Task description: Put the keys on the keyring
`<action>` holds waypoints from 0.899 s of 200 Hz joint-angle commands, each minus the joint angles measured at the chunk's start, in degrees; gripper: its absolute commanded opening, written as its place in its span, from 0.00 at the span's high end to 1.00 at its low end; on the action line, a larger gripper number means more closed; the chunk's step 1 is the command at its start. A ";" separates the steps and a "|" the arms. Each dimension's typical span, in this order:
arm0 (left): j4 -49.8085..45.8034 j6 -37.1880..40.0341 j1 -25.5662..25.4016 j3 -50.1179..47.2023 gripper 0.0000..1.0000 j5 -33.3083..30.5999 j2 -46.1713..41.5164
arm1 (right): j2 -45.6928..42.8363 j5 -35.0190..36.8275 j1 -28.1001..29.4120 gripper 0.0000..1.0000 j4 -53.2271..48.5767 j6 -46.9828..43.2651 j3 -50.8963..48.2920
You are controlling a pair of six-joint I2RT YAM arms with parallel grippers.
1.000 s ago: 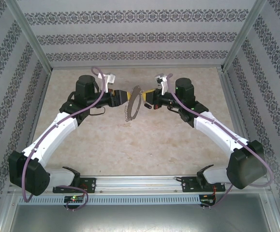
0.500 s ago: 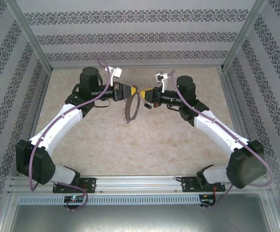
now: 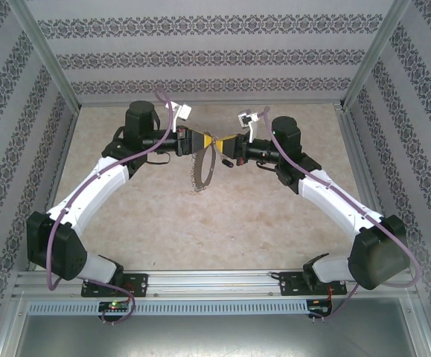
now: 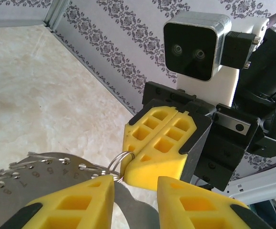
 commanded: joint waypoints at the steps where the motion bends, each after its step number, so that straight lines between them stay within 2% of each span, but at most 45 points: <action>1: -2.06 2.51 -0.55 1.81 0.69 0.27 0.42 | -0.13 -1.72 -0.34 1.00 2.43 0.80 1.33; 60: -3.96 3.98 -0.73 2.99 0.66 -0.16 1.85 | -0.34 -2.07 -0.08 1.00 2.40 0.76 1.00; 107: -6.89 6.85 -0.87 4.27 0.58 -2.70 2.00 | -0.31 -2.28 0.10 1.00 2.14 0.43 0.88; 180: -8.90 8.59 -2.43 7.28 0.58 -1.57 3.54 | 0.22 -3.12 0.20 1.00 1.88 0.25 1.22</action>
